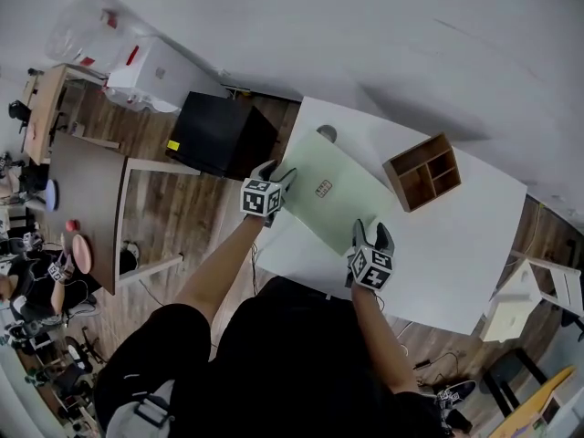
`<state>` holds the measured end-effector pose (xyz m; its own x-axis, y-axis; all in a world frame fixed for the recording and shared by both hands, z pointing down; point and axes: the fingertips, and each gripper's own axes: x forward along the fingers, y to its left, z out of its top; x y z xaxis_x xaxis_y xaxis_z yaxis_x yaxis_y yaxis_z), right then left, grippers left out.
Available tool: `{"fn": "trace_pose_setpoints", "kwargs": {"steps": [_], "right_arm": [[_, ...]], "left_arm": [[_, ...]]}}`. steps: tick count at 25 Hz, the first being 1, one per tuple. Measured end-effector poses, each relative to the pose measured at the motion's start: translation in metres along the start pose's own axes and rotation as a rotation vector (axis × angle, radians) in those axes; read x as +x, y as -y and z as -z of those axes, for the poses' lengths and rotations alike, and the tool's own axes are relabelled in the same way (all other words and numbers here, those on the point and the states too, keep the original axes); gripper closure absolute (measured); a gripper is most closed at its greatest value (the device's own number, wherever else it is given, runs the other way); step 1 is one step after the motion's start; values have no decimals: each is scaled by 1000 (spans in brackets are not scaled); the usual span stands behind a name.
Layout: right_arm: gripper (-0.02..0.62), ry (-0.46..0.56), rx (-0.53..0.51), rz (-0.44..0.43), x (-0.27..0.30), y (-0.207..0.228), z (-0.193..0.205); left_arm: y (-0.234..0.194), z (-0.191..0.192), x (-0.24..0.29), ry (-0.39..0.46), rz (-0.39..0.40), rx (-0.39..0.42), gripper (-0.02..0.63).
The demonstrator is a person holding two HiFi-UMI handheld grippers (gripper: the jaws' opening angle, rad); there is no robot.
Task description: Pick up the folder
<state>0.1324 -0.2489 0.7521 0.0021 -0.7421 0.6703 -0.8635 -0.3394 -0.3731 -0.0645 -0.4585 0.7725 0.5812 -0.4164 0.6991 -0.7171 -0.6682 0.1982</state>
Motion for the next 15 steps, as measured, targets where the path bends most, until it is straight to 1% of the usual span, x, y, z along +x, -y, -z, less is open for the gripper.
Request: {"fn": "trace_pose_setpoints", "kwargs": {"steps": [3, 7, 10, 11, 13, 15], "right_arm": [[337, -24, 50, -13, 1, 8, 5], [337, -33, 98, -57, 4, 15, 14], [337, -43, 141, -101, 6, 14, 18], [337, -46, 136, -104, 8, 11, 19], [336, -57, 114, -79, 13, 11, 22], [337, -79, 131, -61, 18, 19, 27]], "left_arm": [[0, -1, 3, -22, 10, 14, 340], [6, 10, 15, -94, 32, 57, 296], [17, 9, 23, -96, 23, 103, 296], [20, 9, 24, -94, 20, 114, 296], [23, 9, 25, -92, 15, 119, 296], [24, 9, 26, -92, 14, 104, 296]]}}
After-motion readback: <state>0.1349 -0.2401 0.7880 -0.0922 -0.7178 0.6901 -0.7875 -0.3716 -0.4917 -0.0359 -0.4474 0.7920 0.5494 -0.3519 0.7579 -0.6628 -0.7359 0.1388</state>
